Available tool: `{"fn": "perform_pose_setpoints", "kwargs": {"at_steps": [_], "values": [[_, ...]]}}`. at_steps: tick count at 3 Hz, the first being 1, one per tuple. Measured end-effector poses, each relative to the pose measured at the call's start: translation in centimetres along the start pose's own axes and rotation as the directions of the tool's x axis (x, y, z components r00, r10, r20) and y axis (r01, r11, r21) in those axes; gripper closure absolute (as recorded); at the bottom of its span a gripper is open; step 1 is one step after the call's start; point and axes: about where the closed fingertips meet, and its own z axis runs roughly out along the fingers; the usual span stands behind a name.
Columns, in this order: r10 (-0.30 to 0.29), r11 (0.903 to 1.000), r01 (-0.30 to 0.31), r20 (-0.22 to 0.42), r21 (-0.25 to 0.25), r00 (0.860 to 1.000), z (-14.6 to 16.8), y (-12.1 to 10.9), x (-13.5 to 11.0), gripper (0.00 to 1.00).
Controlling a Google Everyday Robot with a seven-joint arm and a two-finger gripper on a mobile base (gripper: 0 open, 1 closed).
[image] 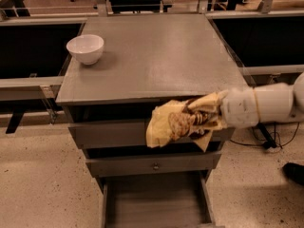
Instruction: Pick brown chip bag from bottom drawer and place on counter
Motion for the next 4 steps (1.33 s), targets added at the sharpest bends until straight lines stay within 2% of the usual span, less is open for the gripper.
{"fn": "perform_pose_setpoints", "kwargs": {"at_steps": [1, 2, 3, 4], "values": [[-0.059, 0.998, 0.06, -0.039, 0.021, 0.997, -2.8, -6.8, -1.8, 1.0], [-0.069, 0.9973, 0.071, -0.102, 0.019, 0.992, -4.3, -12.2, -1.6, 1.0], [0.008, 1.0, -0.007, -0.24, 0.005, 0.971, -4.4, -14.8, 0.2, 1.0], [0.116, 0.9924, -0.092, -0.361, 0.082, 0.925, -2.1, -17.1, 4.0, 1.0]]}}
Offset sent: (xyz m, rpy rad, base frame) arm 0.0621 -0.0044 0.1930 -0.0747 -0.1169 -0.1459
